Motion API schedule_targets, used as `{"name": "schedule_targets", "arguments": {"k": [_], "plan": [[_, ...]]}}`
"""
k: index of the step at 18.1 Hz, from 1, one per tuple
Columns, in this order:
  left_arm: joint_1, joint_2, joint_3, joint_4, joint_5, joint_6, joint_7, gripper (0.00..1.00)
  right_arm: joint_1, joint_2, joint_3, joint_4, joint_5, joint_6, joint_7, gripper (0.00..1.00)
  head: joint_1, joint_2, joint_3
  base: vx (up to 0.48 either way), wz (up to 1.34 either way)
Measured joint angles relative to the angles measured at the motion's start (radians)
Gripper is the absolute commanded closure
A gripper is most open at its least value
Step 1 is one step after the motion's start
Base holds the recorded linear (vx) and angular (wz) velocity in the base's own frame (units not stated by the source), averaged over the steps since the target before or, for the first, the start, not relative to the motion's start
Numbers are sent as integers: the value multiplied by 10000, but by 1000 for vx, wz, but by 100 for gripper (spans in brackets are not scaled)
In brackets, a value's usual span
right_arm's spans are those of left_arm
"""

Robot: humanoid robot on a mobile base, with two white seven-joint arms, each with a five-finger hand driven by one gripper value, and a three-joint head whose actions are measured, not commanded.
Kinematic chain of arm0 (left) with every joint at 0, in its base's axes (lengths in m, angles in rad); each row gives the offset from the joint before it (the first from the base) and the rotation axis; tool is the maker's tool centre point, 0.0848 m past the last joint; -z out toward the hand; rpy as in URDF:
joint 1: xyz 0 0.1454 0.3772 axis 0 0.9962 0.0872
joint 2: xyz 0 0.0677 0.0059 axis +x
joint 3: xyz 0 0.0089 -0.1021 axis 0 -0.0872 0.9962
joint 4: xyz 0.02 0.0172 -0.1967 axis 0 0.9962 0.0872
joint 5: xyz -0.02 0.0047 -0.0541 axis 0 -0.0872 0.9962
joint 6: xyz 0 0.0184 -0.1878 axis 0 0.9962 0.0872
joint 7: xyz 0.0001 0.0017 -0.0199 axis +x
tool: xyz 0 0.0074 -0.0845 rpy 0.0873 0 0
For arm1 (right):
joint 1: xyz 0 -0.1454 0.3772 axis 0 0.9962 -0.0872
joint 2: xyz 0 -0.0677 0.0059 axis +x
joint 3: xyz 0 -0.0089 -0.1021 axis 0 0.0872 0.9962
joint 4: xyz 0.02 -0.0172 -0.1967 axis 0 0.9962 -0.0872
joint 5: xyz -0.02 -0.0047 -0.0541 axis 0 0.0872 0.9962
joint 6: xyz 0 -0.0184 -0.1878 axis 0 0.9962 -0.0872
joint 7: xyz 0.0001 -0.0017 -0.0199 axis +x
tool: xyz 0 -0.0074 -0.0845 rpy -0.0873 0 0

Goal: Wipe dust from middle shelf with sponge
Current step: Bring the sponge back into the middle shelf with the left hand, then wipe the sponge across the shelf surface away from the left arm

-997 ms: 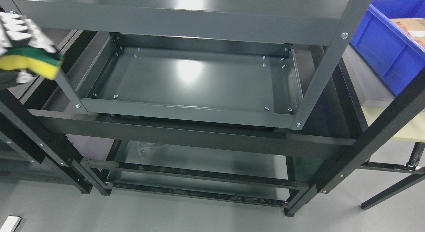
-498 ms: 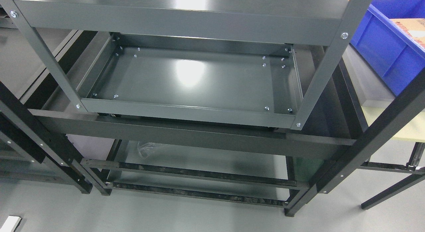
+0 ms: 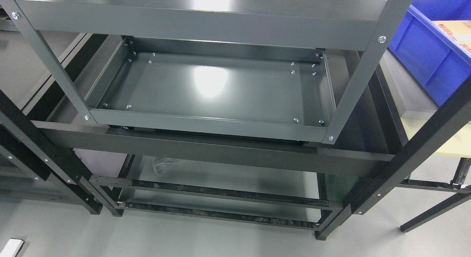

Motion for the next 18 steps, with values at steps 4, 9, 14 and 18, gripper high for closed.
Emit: {"name": "schedule_targets", "arguments": {"k": [4, 9, 14, 18], "plan": [[-1333, -862, -1580, -200, -432, 0, -63, 100, 0, 0, 0, 0, 0, 0, 0, 0, 0, 0, 0, 0, 0], [-2824, -2427, -3465, -274, -1727, 24, -78, 100, -2, 0, 0, 0, 0, 0, 0, 0, 0, 0, 0, 0, 0], [-4006, -4400, -5081, -31, -3378, 0, -67, 100, -1, 0, 0, 0, 0, 0, 0, 0, 0, 0, 0, 0, 0], [-4718, -5785, -6086, 335, -4512, -1, 56, 100, 0, 0, 0, 0, 0, 0, 0, 0, 0, 0, 0, 0, 0]]}}
